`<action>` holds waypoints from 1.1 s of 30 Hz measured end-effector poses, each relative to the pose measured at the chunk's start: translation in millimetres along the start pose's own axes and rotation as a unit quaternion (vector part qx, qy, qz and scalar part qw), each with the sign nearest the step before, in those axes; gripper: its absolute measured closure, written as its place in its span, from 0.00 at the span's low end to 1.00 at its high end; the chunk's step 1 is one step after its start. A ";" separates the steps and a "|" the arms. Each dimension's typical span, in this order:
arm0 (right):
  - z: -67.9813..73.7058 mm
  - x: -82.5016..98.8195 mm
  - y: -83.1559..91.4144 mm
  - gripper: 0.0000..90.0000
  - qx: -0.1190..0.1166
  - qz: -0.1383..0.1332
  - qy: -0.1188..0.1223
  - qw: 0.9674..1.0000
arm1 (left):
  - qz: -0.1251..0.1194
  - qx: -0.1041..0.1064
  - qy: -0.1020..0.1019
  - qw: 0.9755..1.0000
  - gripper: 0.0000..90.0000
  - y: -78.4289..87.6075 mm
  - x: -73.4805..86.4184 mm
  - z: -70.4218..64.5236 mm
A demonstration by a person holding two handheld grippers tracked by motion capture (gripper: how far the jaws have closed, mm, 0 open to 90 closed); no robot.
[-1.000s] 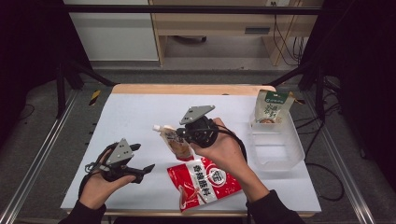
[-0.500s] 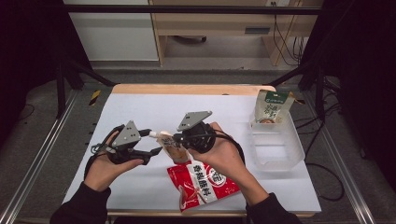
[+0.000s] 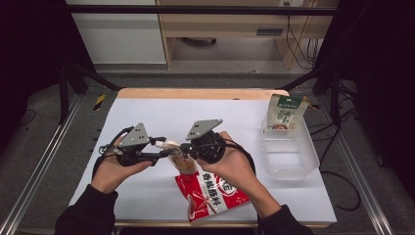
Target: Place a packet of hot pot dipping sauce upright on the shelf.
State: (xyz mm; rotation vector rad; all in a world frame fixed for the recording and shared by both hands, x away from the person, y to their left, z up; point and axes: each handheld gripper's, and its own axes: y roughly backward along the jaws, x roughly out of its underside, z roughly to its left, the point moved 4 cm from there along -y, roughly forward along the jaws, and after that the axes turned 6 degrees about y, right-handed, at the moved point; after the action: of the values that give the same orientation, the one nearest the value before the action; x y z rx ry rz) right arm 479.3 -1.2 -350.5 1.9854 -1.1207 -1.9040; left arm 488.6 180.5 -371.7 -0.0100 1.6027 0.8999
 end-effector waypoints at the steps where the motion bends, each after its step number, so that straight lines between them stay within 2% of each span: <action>1: 0.9 -0.3 0.0 1.00 0.000 0.000 0.001 1.000 | 0.001 0.002 0.000 1.000 0.59 -0.9 0.3 0.2; 5: 1.4 -1.1 0.0 1.00 0.000 -0.001 0.001 1.000 | 0.004 0.010 -0.003 1.000 0.63 -2.9 0.5 -1.2; 11: -1.1 -1.3 1.5 1.00 0.007 -0.003 -0.001 1.000 | 0.001 0.020 0.003 1.000 0.78 0.4 -6.4 -4.9; 14: -1.7 -0.7 3.6 1.00 0.009 -0.005 0.000 1.000 | 0.001 0.019 -0.001 1.000 0.80 1.1 -9.9 -6.2; 19: -2.3 -0.5 11.0 1.00 0.027 -0.012 -0.002 1.000 | 0.003 0.020 0.002 1.000 0.80 0.3 -20.5 -8.5; 22: -1.9 2.8 13.4 0.99 0.035 -0.003 0.000 0.999 | 0.026 0.024 -0.017 0.999 0.81 -1.7 -27.0 -11.5; 23: -1.9 2.8 13.4 0.99 0.035 -0.003 0.000 0.999 | 0.026 0.024 -0.017 0.999 0.81 -1.7 -27.0 -11.5; 26: -2.4 5.9 15.4 0.99 0.032 0.007 0.001 0.999 | 0.040 0.029 -0.034 0.998 0.81 -3.4 -31.5 -15.8; 29: -2.7 6.4 16.8 0.97 0.029 0.015 0.007 0.999 | 0.042 0.031 -0.038 0.998 0.81 -3.6 -33.6 -17.5; 30: -4.0 5.3 18.7 0.94 0.029 0.021 0.018 0.999 | 0.045 0.032 -0.044 0.998 0.81 -3.5 -35.5 -19.0; 31: -4.0 5.3 18.7 0.94 0.029 0.021 0.018 0.999 | 0.045 0.032 -0.044 0.998 0.81 -3.5 -35.5 -19.0; 33: -6.4 0.9 22.0 0.82 0.029 0.037 0.039 0.998 | 0.048 0.030 -0.051 0.997 0.81 -3.7 -36.7 -20.0</action>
State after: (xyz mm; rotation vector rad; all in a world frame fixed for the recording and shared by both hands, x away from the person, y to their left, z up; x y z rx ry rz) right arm 476.5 -19.6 -337.1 1.9997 -1.2249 -1.7609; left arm 483.2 149.9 -343.4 0.1543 1.5457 0.9113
